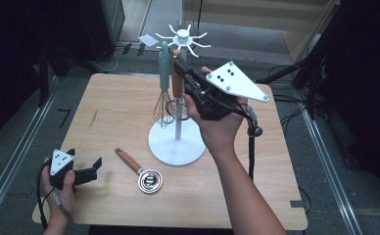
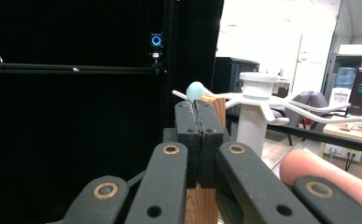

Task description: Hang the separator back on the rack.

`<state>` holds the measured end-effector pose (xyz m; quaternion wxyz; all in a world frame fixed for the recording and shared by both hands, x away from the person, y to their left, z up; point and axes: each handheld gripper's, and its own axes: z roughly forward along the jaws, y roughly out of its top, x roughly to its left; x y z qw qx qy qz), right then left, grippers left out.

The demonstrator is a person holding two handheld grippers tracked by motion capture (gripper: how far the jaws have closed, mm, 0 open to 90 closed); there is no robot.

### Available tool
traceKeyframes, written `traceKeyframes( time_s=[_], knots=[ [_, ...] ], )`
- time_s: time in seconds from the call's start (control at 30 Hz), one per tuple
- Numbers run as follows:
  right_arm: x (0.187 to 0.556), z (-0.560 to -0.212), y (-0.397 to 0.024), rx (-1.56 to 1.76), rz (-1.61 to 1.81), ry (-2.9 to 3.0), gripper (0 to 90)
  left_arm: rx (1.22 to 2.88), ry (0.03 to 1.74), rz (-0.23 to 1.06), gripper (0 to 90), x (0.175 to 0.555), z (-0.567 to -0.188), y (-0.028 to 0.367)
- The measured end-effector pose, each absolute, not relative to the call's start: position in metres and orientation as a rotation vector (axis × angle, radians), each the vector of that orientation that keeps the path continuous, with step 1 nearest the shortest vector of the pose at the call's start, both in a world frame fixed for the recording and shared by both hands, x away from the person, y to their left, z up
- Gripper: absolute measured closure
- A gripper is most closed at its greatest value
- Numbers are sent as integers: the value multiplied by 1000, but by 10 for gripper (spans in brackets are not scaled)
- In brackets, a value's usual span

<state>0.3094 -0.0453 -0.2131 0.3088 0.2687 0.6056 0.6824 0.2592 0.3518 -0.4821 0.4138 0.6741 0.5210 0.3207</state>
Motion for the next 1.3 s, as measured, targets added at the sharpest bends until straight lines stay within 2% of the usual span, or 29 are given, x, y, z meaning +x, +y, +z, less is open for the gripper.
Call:
traceKeyframes(
  time_s=[0.33, 0.93, 1.2, 1.23, 1.27, 1.3],
  knots=[
    [311, -216, -36, 694, 1778, 1638, 900, 1689, 1305, 801, 0, 259, -482, 353],
    [310, -225, -56, 746, 1749, 1610, 900, 1699, 1297, 797, 0, 259, -482, 351],
    [307, -240, -60, 759, 1723, 1643, 900, 1702, 1298, 812, 0, 257, -480, 350],
    [307, -244, -63, 769, 1718, 1651, 864, 1703, 1305, 817, 38, 256, -480, 350],
    [307, -244, -63, 769, 1718, 1651, 864, 1703, 1322, 843, 38, 256, -480, 348],
    [306, -247, -64, 775, 1714, 1655, 851, 1709, 1340, 872, 87, 257, -480, 346]
  ],
)
